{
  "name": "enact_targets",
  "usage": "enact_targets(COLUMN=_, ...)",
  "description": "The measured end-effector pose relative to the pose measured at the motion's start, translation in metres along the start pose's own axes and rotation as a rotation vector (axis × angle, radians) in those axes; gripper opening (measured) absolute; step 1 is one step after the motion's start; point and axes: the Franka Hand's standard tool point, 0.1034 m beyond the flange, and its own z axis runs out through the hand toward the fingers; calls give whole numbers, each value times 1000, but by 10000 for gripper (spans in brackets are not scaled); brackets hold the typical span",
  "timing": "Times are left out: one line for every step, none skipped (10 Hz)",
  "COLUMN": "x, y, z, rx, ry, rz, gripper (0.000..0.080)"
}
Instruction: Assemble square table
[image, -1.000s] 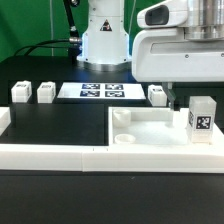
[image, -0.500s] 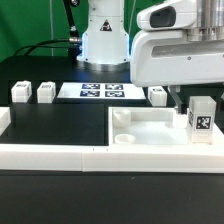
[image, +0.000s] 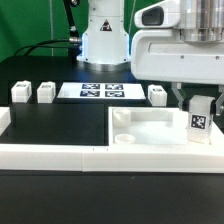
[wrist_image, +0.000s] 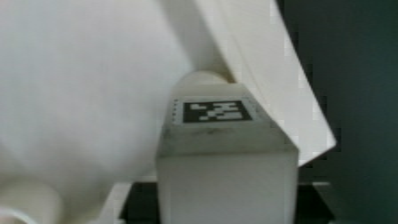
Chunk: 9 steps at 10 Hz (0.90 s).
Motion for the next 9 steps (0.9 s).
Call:
enact_targets(x=0, y=1, z=0, rx=-11, ry=-7, rz=149, gripper=289)
enact_targets(x=0, y=2, z=1, rx=-20, ry=-24, rz=348, gripper=289)
enact_targets(x=2, y=3, z=2, rx=-29, ry=-48, rz=550, gripper=290)
enact_targets(x=4, y=5, z=3, rx=-14, ry=-74, rz=646, gripper=290)
enact_targets(x=4, y=5, z=2, rx=-16, ry=-80, rz=776, gripper=290)
enact_targets(x=1, y=3, z=2, rx=-21, ry=-79, rz=874, gripper=290)
enact_targets(x=-1, y=3, z=2, rx=-29, ry=-73, rz=894, gripper=290)
enact_targets(x=0, y=4, z=3, rx=-28, ry=-75, rz=865, gripper=290)
enact_targets(x=-3, y=3, z=4, rx=-28, ry=-59, rz=795, gripper=385)
